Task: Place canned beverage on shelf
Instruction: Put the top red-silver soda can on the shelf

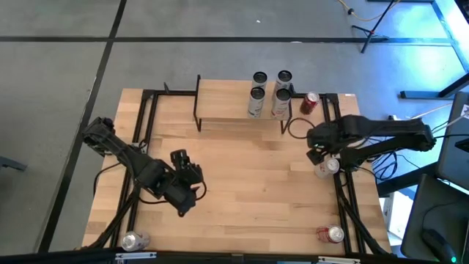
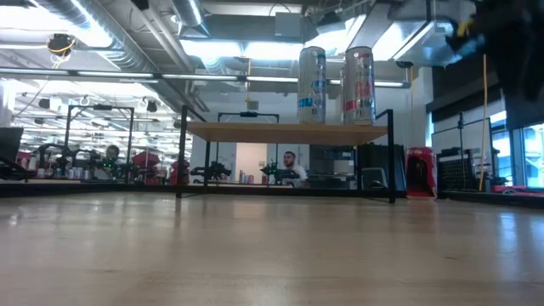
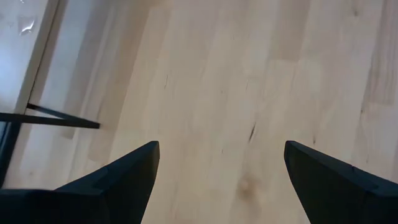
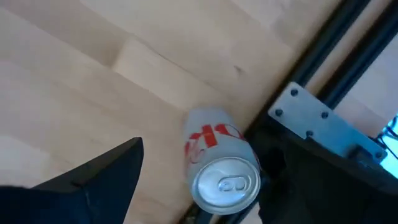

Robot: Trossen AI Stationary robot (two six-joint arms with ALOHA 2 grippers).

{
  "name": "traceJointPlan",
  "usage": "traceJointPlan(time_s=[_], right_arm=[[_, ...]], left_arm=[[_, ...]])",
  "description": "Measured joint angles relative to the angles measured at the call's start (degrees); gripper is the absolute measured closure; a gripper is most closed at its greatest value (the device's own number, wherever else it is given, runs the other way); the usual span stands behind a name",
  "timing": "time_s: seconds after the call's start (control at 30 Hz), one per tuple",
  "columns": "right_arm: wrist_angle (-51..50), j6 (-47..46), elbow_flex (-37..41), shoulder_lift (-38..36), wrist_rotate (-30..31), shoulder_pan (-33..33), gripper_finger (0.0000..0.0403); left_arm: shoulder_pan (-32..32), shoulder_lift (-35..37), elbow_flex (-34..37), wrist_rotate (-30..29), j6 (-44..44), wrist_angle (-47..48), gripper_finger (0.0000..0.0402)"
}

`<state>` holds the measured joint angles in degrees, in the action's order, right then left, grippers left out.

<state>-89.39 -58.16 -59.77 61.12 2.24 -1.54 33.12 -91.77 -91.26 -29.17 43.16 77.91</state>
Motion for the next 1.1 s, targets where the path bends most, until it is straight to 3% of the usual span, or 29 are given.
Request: traceJointPlan(time_s=[0.3, 0.5, 0.87, 1.1], right_arm=[[1.41, -1.04, 11.23, 0.81, -7.11, 0.07, 0.0027], [4.95, 0.88, 12.63, 2.46, -10.91, 0.04, 0.0037], [7.63, 2.91, 12.34, 6.74, -12.37, -0.33, 0.0151], [12.78, 5.57, 6.72, 7.11, -10.58, -2.64, 0.0179]], left_arm=[[0.04, 0.0, 0.46, -0.2, -0.16, -2.58, 0.0069], [0.07, 0.0, 0.46, -2.19, -0.68, -2.71, 0.0069], [-0.07, 0.0, 0.46, -3.32, -1.69, -4.49, 0.0069], [0.39, -0.02, 0.46, -2.98, -5.27, -5.71, 0.0069]])
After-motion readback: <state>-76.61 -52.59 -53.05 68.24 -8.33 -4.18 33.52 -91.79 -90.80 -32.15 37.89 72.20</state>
